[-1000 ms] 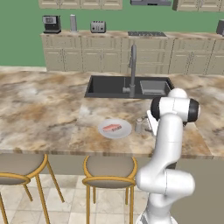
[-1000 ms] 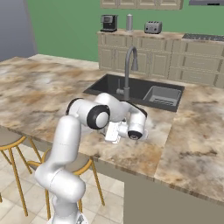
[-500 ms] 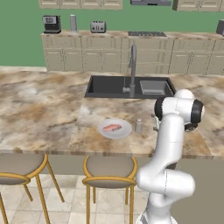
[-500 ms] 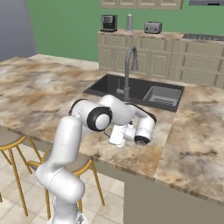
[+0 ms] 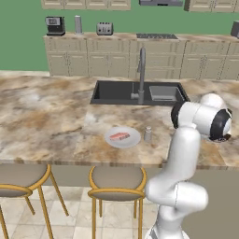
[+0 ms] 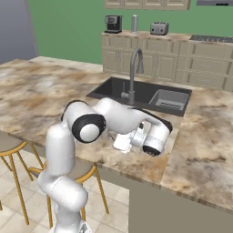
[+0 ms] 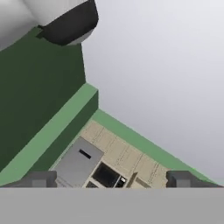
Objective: Retrieve the shaker from the cabinet and place it next the steak on a plate on the dining table.
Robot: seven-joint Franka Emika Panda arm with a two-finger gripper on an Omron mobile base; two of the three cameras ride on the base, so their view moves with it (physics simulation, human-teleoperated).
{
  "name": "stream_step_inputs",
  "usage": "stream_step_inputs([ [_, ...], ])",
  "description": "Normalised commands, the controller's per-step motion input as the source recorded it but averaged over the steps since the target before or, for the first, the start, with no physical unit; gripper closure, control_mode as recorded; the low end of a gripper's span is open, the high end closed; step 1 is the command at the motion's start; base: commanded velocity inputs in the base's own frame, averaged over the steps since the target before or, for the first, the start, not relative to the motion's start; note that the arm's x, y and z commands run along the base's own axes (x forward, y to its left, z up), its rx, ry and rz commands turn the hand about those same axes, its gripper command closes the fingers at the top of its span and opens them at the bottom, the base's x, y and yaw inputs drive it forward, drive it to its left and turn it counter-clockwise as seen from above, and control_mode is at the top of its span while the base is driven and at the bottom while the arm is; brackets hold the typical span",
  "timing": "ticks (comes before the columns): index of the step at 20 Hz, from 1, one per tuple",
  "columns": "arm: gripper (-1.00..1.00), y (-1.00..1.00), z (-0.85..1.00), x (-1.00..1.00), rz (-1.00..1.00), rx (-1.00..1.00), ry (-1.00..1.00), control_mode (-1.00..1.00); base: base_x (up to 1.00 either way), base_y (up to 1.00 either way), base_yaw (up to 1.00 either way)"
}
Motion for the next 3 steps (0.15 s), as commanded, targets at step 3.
stream_step_inputs([
  [3, -1.0, -0.08, 1.0, -1.0, -0.2, 0.0, 0.04, -1.0, 0.0, 0.0, 0.0],
])
